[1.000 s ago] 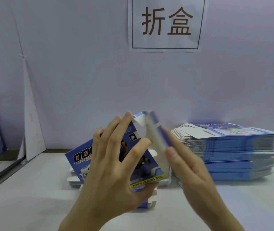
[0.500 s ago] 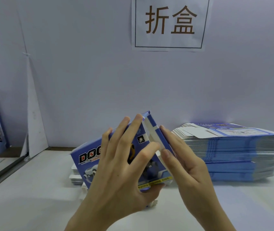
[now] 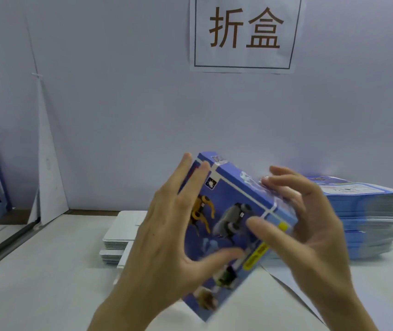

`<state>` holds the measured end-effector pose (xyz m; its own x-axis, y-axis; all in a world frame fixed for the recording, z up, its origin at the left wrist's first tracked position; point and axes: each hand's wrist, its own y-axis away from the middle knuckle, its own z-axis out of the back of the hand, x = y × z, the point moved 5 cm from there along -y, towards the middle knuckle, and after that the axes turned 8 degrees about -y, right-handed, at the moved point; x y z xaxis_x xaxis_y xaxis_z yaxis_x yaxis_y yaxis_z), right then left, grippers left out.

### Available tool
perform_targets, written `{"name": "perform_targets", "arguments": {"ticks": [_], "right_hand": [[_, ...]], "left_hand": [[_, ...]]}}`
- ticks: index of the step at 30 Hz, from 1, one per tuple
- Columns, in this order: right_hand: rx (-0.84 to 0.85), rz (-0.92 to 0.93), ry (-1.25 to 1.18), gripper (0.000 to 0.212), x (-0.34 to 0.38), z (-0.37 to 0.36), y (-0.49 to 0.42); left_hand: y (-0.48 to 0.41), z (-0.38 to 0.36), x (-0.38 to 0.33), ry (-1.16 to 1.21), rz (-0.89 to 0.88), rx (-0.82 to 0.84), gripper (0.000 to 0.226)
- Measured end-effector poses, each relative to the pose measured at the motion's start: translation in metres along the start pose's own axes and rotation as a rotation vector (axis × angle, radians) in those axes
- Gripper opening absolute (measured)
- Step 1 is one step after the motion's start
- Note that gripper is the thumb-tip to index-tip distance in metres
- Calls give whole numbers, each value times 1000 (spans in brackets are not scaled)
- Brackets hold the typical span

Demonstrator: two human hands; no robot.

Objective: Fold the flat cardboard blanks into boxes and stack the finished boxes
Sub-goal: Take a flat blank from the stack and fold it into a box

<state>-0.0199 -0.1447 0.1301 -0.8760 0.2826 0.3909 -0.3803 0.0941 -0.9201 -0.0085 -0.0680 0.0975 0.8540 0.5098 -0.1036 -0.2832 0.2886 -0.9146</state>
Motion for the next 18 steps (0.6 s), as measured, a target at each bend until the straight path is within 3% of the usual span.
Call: {"name": "perform_targets", "arguments": {"ticks": [1, 2, 4, 6, 10, 13, 16, 18], "right_hand": [[-66, -102, 84, 31, 20, 70, 23], [-173, -266, -108, 24, -14, 97, 30], [-255, -305, -155, 13, -22, 122, 29], [-212, -379, -271, 6, -38, 115, 26], [-126, -434, -372, 9, -40, 108, 33], [-14, -455, -477, 20, -33, 92, 35], [54, -424, -521, 37, -28, 85, 37], [40, -400, -505, 38, -27, 87, 36]], "left_hand": [[2, -3, 9, 76, 79, 43, 91], [4, -6, 15, 150, 145, 61, 89], [10, -12, 22, 260, 235, 60, 79], [17, -17, 23, 420, 335, 54, 70], [19, -22, 20, 979, 557, 7, 50], [16, -17, 22, 1078, 626, -94, 40], [12, -14, 19, 1120, 610, -65, 41], [12, -11, 18, 1111, 633, -75, 32]]}}
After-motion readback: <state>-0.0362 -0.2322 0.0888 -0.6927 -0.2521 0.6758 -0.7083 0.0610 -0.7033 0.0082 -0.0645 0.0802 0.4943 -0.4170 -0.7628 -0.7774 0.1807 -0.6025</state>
